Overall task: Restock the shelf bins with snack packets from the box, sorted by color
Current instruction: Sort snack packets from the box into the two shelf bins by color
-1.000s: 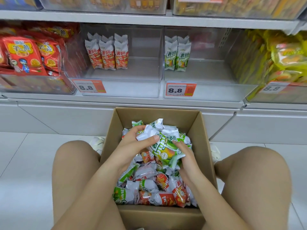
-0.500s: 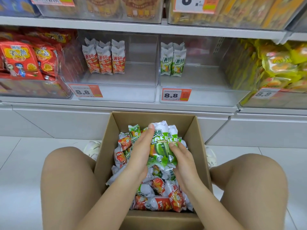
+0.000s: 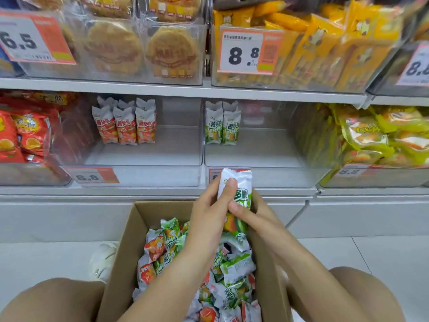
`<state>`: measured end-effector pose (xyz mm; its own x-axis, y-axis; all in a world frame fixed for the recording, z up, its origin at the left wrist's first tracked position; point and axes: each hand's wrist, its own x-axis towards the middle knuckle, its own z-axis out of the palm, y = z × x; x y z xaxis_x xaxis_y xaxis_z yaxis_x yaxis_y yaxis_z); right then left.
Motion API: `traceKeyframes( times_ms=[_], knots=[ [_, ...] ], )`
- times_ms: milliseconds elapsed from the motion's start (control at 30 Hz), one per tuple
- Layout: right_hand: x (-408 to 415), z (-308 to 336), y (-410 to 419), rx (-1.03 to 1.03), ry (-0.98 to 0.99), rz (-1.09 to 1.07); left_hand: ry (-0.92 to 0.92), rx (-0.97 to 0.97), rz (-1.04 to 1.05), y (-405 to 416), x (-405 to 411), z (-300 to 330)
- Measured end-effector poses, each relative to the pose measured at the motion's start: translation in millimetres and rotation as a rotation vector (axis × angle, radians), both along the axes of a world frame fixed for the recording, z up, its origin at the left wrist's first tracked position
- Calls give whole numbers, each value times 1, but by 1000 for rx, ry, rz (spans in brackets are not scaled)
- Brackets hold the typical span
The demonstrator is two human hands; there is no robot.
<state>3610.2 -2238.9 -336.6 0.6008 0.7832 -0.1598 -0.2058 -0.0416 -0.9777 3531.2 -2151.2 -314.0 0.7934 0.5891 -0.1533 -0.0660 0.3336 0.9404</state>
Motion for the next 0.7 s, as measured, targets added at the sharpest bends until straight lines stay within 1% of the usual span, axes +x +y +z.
traceKeyframes(
  times_ms=[133,167,200,233,267,333,367,400,500,567,633,700],
  knots=[
    [47,22,12,77,-76,14,-23,-96,-98,18,43,14],
    [60,27,14,69,-91,25,-36,-109,-113,24,54,16],
    [75,30,18,57,-99,35,-34,-84,-98,31,63,20],
    [89,32,22,44,-96,42,-4,17,-52,42,72,20],
    [105,34,26,19,-95,47,48,182,27,55,80,16],
    [137,37,34,-46,-74,29,210,645,235,89,89,1],
    [154,37,38,-81,-63,19,301,836,288,104,92,-9],
    [170,35,43,-118,-50,7,384,940,291,116,94,-18],
    [216,19,57,-213,-11,-59,597,1097,157,130,102,-36],
    [239,6,67,-246,38,-79,698,1224,92,130,106,-46],
    [255,-3,81,-266,48,-76,712,1273,150,129,106,-50],
    [268,-11,95,-225,43,-72,678,1318,233,130,105,-53]
  ],
)
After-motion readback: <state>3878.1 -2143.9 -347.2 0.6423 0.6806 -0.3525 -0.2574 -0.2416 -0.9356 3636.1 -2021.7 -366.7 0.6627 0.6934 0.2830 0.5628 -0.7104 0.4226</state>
